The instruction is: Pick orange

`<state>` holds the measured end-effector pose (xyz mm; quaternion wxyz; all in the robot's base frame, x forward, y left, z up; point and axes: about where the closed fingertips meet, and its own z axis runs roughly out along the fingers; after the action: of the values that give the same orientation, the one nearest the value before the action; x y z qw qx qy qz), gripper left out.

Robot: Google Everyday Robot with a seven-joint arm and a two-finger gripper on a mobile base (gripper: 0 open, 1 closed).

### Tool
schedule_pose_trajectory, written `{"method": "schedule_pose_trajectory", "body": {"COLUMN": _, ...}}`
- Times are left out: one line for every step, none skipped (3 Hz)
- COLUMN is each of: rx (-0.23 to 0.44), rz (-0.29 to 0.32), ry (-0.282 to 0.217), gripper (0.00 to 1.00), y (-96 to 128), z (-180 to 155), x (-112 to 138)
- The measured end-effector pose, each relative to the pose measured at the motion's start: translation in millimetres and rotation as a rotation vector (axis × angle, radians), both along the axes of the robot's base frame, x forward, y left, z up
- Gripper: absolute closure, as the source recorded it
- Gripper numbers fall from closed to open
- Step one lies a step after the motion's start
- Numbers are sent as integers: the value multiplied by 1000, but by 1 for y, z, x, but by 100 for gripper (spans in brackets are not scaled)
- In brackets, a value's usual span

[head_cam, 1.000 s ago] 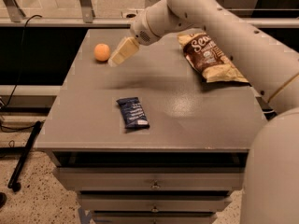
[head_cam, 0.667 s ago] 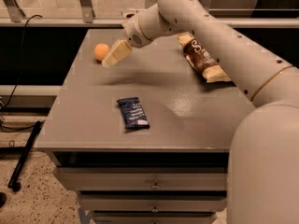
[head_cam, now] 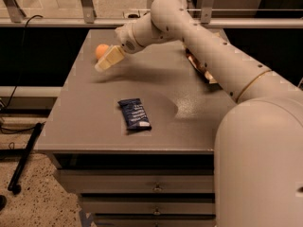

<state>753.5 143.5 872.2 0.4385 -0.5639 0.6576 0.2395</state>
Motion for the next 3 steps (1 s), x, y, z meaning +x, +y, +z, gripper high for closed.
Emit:
{"method": "schedule_pose_trajectory", "body": {"rx": 18, "rz": 9, "ry": 19, "gripper": 18, "y": 12, "z": -10, "x": 3}}
{"method": "schedule_pose_trajectory", "body": {"rx": 37, "rz": 13, "ry": 36, "gripper": 41, "y": 21, "z": -14, "x": 5}}
{"method": "schedule_pose_trajectory", "body": {"rx": 50, "rz": 11, "ry": 52, "gripper": 64, "y": 26, "z": -19, "x": 4}}
